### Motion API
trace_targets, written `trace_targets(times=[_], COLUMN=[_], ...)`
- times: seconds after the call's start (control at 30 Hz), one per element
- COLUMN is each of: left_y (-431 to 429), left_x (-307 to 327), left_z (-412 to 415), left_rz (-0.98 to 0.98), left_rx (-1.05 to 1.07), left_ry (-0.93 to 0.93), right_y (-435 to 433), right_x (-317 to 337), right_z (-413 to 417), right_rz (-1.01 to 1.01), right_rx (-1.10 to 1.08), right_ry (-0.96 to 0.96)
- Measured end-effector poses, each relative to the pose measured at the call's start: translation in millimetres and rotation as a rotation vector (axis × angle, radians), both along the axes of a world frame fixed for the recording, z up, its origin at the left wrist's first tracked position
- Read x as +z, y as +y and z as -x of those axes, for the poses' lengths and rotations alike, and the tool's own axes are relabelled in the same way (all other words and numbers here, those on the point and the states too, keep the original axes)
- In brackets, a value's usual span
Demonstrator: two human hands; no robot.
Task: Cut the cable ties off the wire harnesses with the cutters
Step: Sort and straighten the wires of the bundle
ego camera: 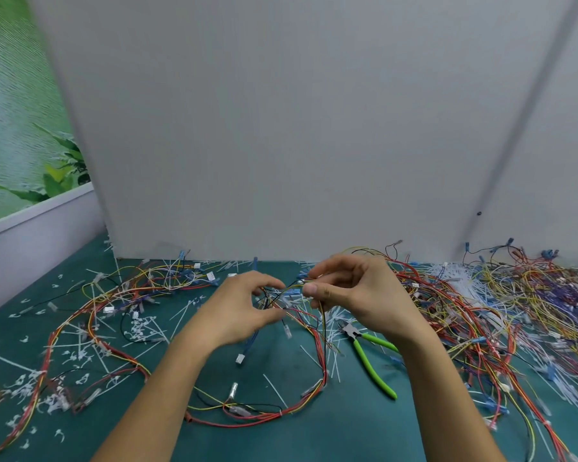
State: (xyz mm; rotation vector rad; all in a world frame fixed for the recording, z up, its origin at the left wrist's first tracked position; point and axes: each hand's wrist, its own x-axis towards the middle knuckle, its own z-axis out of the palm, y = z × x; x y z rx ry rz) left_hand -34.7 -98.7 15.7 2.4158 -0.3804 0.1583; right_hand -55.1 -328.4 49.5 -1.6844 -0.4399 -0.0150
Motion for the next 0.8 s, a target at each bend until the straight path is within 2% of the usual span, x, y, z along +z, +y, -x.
trace_targets(times=[0.23,0.4,0.53,0.6,0.8], left_y=[-5.3,1.9,1.8,0.6,-7.3], left_x=[0.8,7.3,10.9,12.1,14.3], left_z=[-0.9,-1.1,1.2,2.2,6.1], left_rz=[0.111,0.279,0.345,0.337,0.32], left_rx=[0.008,0.052,0.058,0.031,-0.023], left_ry=[-0.108,-0.169,-0.269,-0.354,-0.526], right_y=[-6.1,-10.4,-10.1,-11.9,-0.9], right_x=[4.0,6.2,1.1,1.0,1.8], right_z=[1.8,-1.2,-4.5,-5.4,-0.8], right_rz=[0.099,0.257,0.268,0.293,0.319], right_rx=[0.003,-0.254,-0.37,-0.364,-0.159], right_ry=[-0.06,-0.271,-0.366,-0.347,-0.111])
